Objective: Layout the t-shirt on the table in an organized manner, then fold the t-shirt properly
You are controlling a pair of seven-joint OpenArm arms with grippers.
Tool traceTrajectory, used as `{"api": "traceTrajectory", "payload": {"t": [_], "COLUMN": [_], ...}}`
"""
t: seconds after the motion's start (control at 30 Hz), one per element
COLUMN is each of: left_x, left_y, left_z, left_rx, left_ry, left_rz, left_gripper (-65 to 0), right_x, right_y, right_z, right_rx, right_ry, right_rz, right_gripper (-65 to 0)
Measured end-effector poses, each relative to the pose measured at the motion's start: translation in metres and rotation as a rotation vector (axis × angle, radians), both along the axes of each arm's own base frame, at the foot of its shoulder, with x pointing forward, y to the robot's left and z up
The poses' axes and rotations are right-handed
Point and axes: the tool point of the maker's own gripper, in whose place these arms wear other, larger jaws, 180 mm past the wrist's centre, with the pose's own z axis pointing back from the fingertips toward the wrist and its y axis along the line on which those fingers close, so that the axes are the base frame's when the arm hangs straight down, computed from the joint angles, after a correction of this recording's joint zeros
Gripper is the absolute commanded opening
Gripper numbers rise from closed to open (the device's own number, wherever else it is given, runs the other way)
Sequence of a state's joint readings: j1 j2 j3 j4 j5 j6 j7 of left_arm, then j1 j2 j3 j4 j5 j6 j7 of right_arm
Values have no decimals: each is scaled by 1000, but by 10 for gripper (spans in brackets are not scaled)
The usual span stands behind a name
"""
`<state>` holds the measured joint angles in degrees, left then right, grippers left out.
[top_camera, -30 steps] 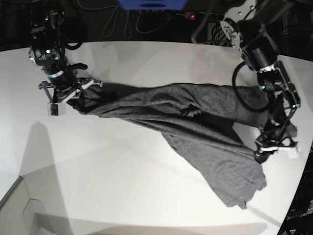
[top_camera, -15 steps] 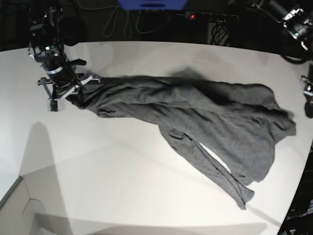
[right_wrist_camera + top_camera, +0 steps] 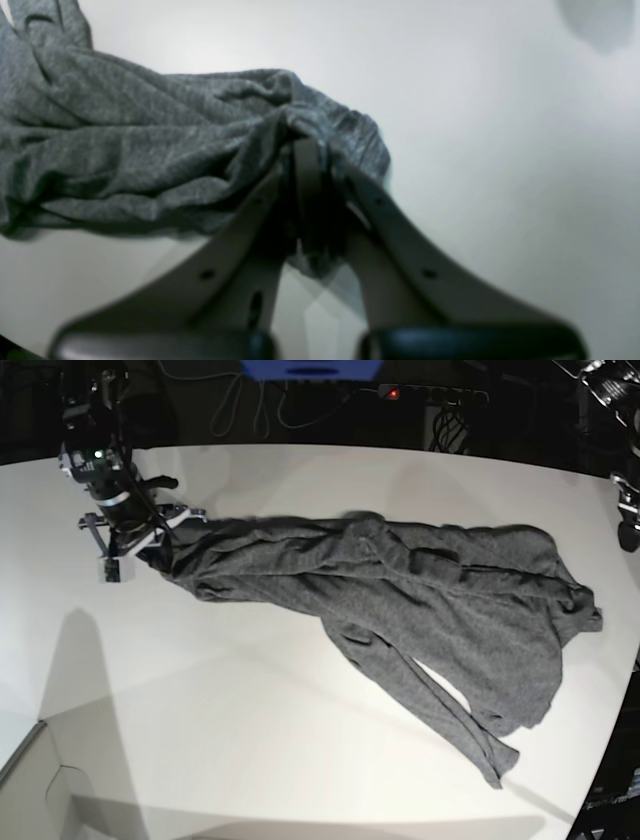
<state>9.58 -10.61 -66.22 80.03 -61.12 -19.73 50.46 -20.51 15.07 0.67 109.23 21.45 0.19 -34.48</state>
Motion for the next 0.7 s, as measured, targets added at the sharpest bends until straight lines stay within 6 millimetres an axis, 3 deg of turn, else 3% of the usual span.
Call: {"api": "traceTrajectory", "payload": {"t": [0.13,0.37,0.43,0.57,0.7], "left_x": [22,59,61,63,79], "left_y": [2,-12,-12,-14,-15], "left_z": [4,-11,-14,-49,-63], "left_rx": [6,16,14,-48,-72], "left_ry": [-21,38,42,131,178], "left_rz": [3,-53,-49,-40,-58], "left_gripper": [-616,-297,-241,-223,-223], "right_x": [-3,-8,-7,-8,-8], "right_y": [0,1,1,0,1], "right_z": [-2,-5,-5,-6,-6], "right_rx": [0,2,3,2,3], "right_ry": [5,21,19,21,24], "right_rz": [-1,-1,-1,-1,0], "right_gripper": [-650,-650,-650,-650,-650]}}
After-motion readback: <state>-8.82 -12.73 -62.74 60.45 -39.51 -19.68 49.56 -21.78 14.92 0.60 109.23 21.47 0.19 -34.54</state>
